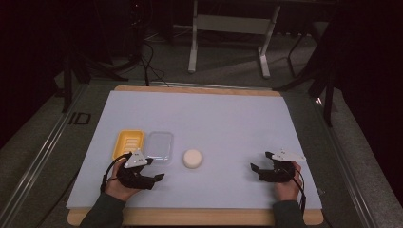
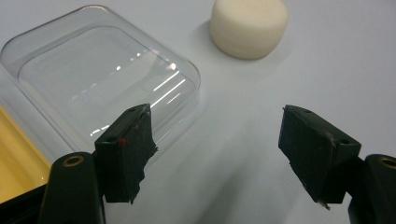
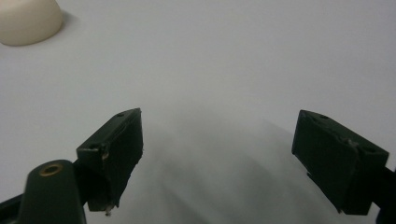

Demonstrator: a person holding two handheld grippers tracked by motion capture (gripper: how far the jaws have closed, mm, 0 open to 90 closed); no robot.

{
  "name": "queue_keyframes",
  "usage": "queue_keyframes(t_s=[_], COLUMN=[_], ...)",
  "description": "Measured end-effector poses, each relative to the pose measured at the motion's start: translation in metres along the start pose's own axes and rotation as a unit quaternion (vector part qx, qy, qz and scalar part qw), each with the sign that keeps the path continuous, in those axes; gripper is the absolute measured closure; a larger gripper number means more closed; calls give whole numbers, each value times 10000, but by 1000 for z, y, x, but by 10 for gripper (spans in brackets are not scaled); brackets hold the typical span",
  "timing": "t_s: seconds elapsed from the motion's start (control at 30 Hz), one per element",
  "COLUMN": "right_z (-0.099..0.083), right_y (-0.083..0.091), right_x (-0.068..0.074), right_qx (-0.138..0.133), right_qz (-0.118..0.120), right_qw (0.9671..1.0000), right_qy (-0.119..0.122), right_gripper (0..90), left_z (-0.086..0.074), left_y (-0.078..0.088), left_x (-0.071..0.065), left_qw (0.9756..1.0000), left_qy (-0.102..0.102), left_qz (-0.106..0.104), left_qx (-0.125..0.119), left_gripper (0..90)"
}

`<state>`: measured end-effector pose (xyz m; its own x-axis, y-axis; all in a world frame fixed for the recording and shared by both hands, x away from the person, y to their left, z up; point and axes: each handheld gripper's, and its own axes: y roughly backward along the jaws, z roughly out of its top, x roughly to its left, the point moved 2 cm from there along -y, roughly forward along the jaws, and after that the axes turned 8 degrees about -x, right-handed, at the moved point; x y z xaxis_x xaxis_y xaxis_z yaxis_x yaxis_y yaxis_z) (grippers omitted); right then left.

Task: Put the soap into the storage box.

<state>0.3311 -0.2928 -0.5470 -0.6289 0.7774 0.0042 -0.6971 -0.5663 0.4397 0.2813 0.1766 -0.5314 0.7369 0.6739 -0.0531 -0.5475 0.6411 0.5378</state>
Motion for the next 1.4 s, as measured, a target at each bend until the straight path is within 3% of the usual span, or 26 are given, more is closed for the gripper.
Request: queue_keyframes(t_s=[0.17,0.53,1.4], right_z=[0,0,0], right_y=[1,4,4], right_x=[0,0,1], right_qx=[-60,-169,-214], right_qz=[-4,-33,-37], right_qw=[10000,9999,9997], right_qy=[3,13,62], right_gripper=[162,139,140], left_z=[-2,5,25], left_y=[-4,-1,-19], left_x=[-2,-2,-9], left_qw=[9999,9999,9980], left_qy=[-35,-78,-404], left_qz=[-19,-2,-371], left_qx=[165,120,325], left_gripper=[268,268,266])
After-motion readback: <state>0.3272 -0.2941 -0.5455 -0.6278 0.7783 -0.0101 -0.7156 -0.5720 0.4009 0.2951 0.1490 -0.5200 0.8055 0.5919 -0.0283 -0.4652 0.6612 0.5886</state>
